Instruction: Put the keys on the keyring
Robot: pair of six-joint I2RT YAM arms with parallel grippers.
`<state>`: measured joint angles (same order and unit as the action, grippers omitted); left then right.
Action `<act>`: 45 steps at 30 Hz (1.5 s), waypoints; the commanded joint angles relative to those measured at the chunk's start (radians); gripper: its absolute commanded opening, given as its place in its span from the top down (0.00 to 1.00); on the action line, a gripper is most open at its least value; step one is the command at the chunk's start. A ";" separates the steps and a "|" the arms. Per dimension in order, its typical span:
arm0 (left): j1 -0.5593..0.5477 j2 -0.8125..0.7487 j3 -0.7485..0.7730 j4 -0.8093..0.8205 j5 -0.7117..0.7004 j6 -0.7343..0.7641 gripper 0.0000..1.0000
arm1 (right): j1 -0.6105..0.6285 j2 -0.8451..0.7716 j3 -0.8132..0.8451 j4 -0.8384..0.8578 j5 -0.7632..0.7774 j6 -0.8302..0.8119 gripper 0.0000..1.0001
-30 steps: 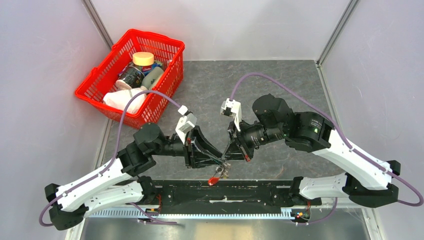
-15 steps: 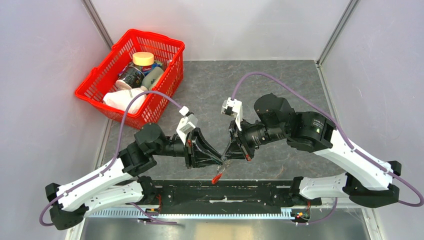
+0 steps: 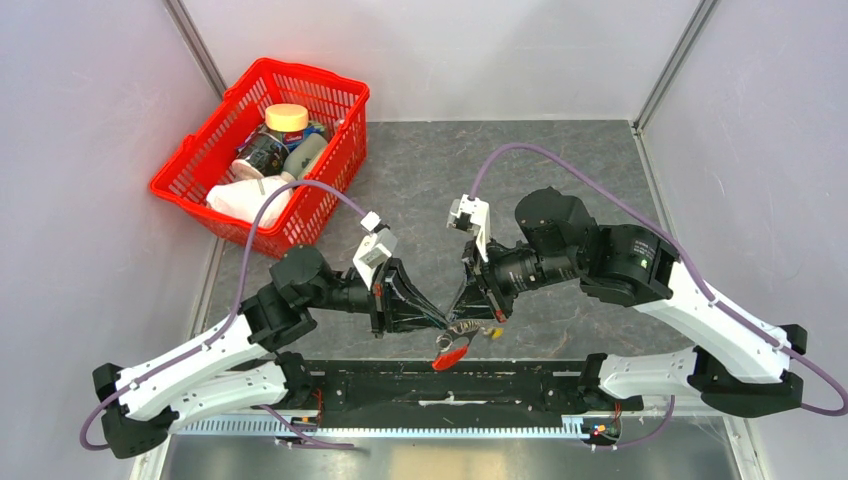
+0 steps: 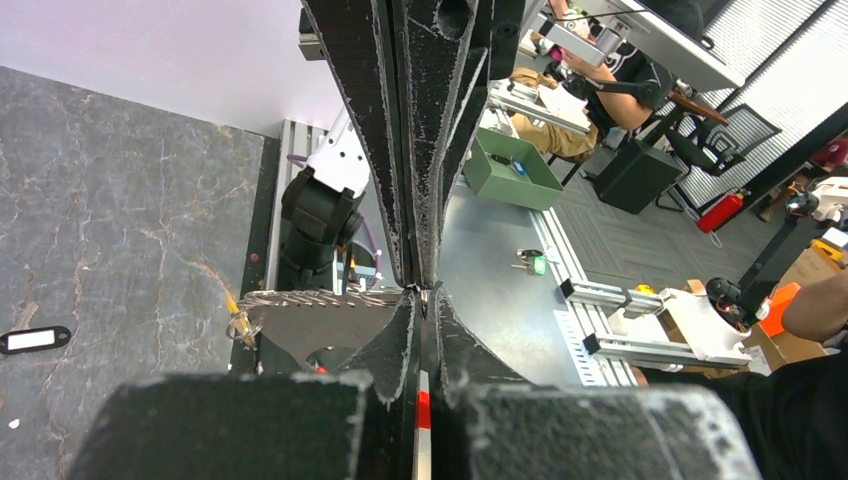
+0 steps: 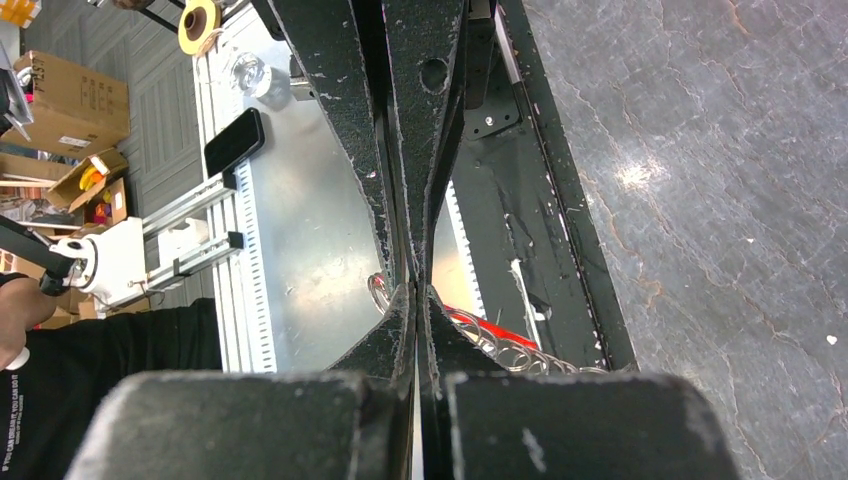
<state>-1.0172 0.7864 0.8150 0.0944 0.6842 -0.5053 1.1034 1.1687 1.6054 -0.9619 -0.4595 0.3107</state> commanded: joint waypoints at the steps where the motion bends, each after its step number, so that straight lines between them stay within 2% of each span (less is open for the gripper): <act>1: -0.003 -0.006 -0.010 0.056 -0.007 -0.006 0.98 | 0.005 -0.015 0.033 0.110 -0.026 0.027 1.00; 8: -0.003 -0.043 -0.028 0.055 -0.033 0.012 0.98 | 0.005 -0.037 0.024 0.148 -0.030 0.058 0.97; 16: -0.003 -0.037 -0.025 0.047 -0.031 0.025 0.98 | 0.005 -0.055 0.023 0.165 -0.010 0.079 0.82; 31: -0.003 -0.044 -0.023 0.053 -0.026 0.031 0.98 | 0.006 -0.107 -0.009 0.165 0.065 0.079 0.65; 34: -0.003 -0.044 -0.022 0.054 -0.022 0.028 0.98 | 0.005 -0.116 -0.013 0.134 0.148 0.074 0.61; 41: -0.003 -0.066 -0.022 0.050 -0.041 0.029 0.98 | 0.003 -0.071 -0.013 -0.001 0.473 0.099 0.56; 45: -0.003 -0.087 -0.023 0.006 -0.092 0.048 0.98 | -0.050 -0.036 -0.062 -0.044 0.599 0.137 0.53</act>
<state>-1.0172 0.7319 0.7837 0.1001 0.6460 -0.4992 1.0988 1.1015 1.5902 -0.9424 -0.0517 0.4088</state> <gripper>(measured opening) 0.022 0.460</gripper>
